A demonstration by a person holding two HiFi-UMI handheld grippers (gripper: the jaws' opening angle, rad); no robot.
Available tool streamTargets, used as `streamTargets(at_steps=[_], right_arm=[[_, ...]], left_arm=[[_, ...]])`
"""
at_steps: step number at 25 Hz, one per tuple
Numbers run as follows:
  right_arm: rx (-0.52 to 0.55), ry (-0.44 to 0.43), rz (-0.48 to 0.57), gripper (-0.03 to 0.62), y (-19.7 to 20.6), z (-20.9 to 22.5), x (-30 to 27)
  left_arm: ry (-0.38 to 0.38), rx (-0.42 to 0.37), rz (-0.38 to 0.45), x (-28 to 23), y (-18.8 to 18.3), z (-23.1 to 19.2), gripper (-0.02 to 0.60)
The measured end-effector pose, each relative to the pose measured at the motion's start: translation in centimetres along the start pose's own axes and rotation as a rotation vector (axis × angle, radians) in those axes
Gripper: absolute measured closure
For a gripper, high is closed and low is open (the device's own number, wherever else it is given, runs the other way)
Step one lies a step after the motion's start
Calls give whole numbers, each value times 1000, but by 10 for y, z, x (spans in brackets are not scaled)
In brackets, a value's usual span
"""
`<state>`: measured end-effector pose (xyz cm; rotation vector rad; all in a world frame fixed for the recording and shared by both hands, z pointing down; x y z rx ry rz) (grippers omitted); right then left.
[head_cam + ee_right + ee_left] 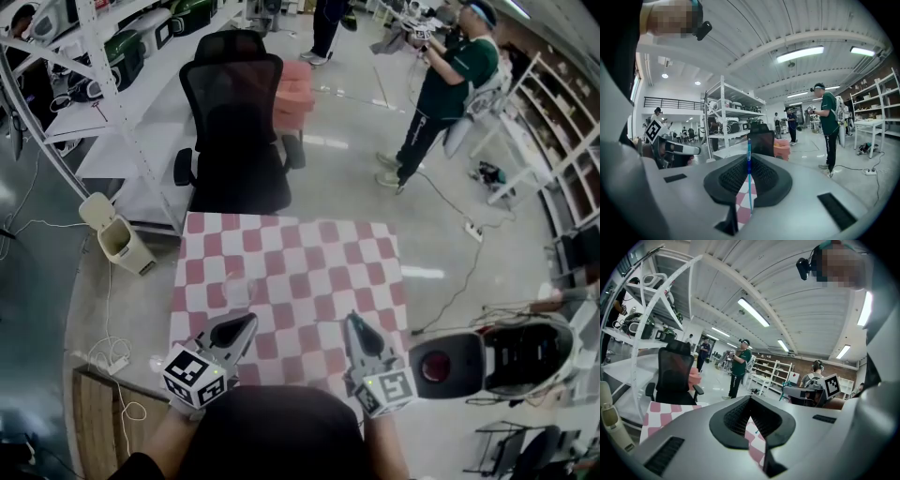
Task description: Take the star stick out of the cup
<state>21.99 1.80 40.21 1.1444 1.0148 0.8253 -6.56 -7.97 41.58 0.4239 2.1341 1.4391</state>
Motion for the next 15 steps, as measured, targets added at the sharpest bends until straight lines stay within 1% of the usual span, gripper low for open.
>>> streamTargets(at_steps=[9,15], right_arm=[[0,12,10,565,-1,-6,-2],[-9,27,8,566,7,-3,-1]], left_arm=[[21,0,-9,-1,-1,-2,541],[38,3,-10,-5,0,-2,541]])
Point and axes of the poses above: the fingertips, and each gripper's own axes: x backward along the fingers, z to its right, y out of its underside, the point moved 10 cm from there along x, backward along the fingers, and after that the axes turned 6 degrees about -y, right-handed, at the moved point
